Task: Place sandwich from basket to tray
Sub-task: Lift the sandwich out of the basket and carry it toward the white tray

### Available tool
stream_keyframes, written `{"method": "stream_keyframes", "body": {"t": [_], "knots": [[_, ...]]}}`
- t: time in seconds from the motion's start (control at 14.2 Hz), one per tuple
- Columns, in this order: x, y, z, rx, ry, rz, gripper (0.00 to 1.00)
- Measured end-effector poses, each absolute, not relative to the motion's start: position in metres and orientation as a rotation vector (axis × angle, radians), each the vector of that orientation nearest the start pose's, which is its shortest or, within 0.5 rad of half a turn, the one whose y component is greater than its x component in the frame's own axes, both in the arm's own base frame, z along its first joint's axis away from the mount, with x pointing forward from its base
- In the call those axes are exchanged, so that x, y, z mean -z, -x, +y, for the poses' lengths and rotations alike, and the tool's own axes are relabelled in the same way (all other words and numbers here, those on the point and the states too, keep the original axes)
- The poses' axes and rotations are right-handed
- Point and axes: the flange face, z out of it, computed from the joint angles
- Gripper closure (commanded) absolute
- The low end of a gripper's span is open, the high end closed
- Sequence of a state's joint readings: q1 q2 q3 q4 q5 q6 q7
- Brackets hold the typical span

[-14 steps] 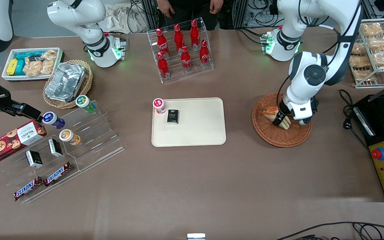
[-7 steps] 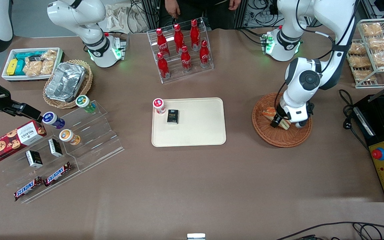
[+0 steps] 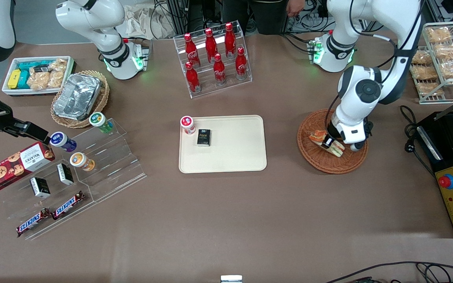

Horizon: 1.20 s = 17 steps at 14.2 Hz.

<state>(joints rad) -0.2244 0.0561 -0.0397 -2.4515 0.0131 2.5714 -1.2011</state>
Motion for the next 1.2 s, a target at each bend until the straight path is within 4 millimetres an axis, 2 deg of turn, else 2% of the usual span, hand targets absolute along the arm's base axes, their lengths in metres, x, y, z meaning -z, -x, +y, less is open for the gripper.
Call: {"method": "stream_keyframes", "body": {"t": [0.14,0.42,0.56,0.64,0.78,0.99,1.2], "knots": [[-0.325,-0.475,-0.129,0.084,2.867,-1.361,1.0],[-0.423,-0.481,-0.132,0.136,2.965,-1.149,1.0],[-0.463,-0.483,-0.136,0.17,3.012,-1.04,1.0],[-0.479,-0.484,-0.145,0.192,3.039,-0.972,1.0],[-0.496,-0.481,-0.173,0.228,3.088,-0.81,1.0],[-0.498,-0.462,-0.228,0.249,3.14,-0.513,1.0],[-0.5,-0.439,-0.293,0.264,3.174,-0.235,1.0]]}}
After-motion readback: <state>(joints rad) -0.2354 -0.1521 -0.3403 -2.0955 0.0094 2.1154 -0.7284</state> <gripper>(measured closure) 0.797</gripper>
